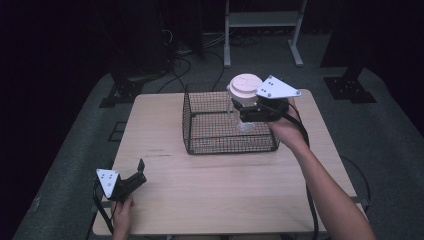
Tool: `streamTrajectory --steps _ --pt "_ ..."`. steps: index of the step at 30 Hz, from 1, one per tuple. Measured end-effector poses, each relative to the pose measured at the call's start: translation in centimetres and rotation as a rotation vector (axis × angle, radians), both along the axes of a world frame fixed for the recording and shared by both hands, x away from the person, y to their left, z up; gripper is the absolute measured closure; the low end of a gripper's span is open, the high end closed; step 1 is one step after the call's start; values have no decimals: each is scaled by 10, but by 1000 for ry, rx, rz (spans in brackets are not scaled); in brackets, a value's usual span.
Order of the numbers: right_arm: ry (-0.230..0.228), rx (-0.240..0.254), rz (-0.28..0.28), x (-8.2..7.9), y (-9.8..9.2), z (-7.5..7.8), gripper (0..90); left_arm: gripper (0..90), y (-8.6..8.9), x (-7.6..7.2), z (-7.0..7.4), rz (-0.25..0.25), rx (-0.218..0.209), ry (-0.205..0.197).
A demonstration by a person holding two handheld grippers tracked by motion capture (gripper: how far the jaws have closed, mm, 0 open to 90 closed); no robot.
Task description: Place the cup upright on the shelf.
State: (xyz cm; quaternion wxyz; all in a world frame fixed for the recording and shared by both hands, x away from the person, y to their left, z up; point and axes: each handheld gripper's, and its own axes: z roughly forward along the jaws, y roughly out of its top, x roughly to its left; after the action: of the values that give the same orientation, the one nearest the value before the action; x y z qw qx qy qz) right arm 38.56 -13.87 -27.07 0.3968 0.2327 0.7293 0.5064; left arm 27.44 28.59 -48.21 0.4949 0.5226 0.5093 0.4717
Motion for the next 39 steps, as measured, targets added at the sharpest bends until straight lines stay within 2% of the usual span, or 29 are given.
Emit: streamTrajectory --steps 8,19,32,39 --pt "5 -1 -13 19 12 -4 42 0 0 0 0 0 -5 -1" --pt "16 1 -12 35 26 -10 42 0 1 0 0 1 -4 -3" --pt "31 -18 -37 55 37 -26 42 0 1 0 0 -1 -2 -2" --pt "51 -10 -57 65 41 -36 42 0 1 0 0 -1 -5 -2"
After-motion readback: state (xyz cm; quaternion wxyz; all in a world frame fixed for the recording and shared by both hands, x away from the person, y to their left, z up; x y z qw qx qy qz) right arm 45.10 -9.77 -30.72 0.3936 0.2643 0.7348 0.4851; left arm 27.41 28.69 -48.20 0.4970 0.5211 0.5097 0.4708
